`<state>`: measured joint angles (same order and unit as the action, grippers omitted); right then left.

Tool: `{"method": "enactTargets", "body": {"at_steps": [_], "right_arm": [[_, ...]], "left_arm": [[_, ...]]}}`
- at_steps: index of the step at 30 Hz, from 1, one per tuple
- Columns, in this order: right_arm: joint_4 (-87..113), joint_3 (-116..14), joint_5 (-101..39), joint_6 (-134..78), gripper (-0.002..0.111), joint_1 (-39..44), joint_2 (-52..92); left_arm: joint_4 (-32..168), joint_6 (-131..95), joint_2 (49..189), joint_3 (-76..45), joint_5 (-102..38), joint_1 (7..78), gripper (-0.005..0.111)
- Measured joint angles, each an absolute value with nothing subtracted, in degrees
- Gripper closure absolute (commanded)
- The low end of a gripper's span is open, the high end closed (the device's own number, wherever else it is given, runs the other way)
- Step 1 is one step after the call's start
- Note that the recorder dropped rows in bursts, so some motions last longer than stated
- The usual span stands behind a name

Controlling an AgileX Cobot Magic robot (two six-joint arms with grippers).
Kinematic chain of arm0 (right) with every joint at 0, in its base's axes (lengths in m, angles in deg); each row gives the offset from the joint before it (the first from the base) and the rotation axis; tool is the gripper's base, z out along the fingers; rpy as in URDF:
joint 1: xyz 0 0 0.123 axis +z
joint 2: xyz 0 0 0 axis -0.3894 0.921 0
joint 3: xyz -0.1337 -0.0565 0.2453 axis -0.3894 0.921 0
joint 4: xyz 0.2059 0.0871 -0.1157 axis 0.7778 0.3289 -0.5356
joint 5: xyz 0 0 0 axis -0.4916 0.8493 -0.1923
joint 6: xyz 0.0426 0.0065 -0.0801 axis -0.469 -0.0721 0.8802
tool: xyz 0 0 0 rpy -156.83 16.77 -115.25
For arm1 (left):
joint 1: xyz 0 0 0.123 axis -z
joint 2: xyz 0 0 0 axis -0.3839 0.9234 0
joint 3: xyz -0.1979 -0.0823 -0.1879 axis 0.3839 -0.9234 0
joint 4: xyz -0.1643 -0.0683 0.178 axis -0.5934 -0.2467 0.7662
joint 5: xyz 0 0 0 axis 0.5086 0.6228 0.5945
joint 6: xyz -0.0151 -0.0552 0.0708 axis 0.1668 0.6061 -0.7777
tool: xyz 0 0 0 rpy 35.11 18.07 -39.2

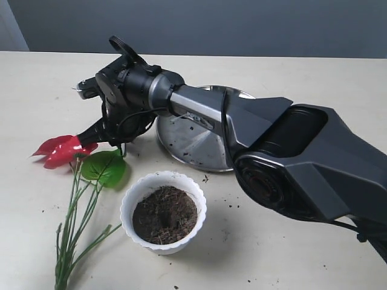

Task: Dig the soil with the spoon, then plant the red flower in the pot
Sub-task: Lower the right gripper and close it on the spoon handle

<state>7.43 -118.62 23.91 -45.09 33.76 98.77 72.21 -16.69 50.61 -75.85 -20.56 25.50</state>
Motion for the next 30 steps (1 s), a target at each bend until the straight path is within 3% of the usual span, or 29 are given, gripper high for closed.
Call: {"method": "enactTargets", "body": {"at_steps": [6, 9, 24, 26, 30], "right_arm": [[7.4, -118.6, 23.9, -45.2, 0.094, 33.8, 98.8], [7.4, -118.6, 23.9, -45.2, 0.109, 33.8, 98.8], [7.4, -118.9, 22.8, -45.3, 0.109, 33.8, 98.8], [7.4, -118.9, 21.2, -45.2, 0.106, 33.8, 98.8], [8.8, -120.5, 19.0, -42.3, 0.079, 33.8, 99.1]], "left_arm": [[72.2, -16.7, 50.6, -75.9, -20.6, 25.5, 0.106], [72.2, -16.7, 50.6, -75.9, -20.6, 25.5, 0.106], [72.2, -16.7, 50.6, -75.9, -20.6, 25.5, 0.106], [72.2, -16.7, 50.6, -75.9, -20.6, 25.5, 0.106], [72.2, -16.7, 50.6, -75.9, -20.6, 25.5, 0.106]]}}
